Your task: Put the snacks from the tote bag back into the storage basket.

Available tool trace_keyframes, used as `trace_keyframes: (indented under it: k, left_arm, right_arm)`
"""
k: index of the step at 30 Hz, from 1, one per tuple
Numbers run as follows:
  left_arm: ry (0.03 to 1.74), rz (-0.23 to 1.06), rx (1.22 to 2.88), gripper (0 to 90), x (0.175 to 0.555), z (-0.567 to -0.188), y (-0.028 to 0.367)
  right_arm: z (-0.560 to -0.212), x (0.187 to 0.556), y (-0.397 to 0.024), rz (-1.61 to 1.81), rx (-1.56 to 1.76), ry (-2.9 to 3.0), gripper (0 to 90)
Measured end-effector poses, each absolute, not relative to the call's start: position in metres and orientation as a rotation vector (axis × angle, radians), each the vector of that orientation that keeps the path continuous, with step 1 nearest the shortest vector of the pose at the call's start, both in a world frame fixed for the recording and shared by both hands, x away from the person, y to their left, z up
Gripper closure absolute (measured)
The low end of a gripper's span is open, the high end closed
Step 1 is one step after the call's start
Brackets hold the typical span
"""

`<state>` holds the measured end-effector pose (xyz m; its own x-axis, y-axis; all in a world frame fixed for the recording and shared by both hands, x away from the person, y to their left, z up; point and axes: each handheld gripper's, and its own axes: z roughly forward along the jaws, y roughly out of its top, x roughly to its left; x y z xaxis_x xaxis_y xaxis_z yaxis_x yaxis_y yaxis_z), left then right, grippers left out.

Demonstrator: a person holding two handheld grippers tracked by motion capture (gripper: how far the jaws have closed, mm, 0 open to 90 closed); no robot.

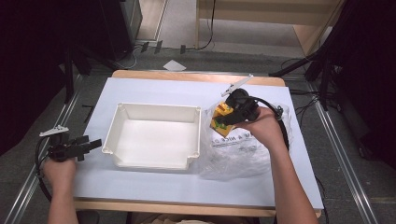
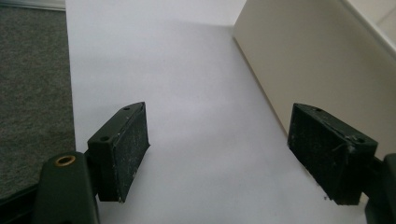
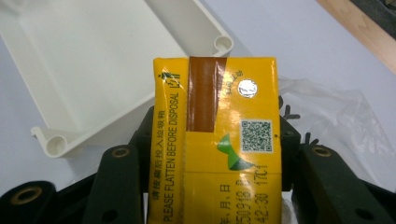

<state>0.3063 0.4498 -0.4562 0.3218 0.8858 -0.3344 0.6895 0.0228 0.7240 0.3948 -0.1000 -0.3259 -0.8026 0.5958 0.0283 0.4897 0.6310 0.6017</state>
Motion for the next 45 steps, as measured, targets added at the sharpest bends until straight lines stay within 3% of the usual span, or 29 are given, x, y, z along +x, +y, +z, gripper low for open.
trace_keyframes:
  k: [23, 45]
  left_arm:
    - [1.435, 0.292, 1.721, 21.6, 0.302, -0.457, 0.452]
    - [1.451, 0.298, 1.712, 21.6, 0.296, -0.458, 0.457]
  right_arm:
    - [-0.298, 0.393, -0.087, 1.043, 0.810, 2.643, 53.4]
    - [-0.303, 0.391, -0.050, 1.082, 0.722, 2.662, 53.3]
